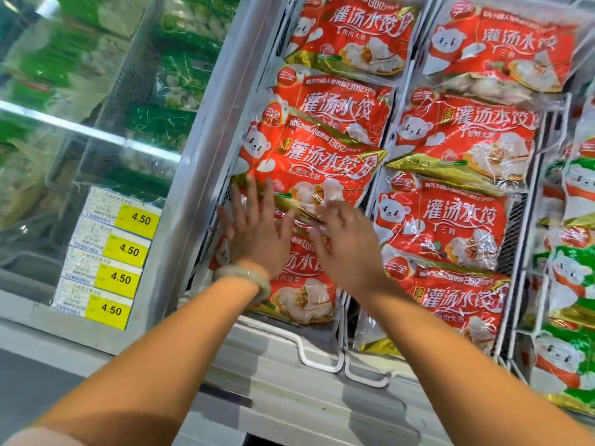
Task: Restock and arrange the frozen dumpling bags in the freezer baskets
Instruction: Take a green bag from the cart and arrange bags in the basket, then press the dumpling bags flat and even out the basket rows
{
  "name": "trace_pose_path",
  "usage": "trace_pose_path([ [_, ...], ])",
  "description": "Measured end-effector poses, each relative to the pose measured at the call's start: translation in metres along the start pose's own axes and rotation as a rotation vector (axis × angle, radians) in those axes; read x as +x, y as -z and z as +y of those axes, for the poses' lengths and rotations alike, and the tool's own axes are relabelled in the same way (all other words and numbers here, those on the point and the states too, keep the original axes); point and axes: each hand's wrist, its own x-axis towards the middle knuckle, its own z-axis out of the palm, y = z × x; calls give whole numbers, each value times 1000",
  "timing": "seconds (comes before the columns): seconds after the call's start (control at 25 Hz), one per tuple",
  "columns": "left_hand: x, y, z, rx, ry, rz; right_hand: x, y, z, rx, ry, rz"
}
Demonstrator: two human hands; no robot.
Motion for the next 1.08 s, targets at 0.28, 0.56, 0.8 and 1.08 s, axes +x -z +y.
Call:
trace_pose_path([
  [0.28,109,18,33,6,-98,9,100,-2,24,-180,-76,-240],
  [0.56,63,-13,21,-73,67,-80,72,-15,40,-174,62,-429],
  [0.8,93,-10,21,-46,-73,-101,87,-23,40,-201,-21,-327],
  [1.08,104,-4,24,3,-48,-207,94,-23,42,-162,-29,-386],
])
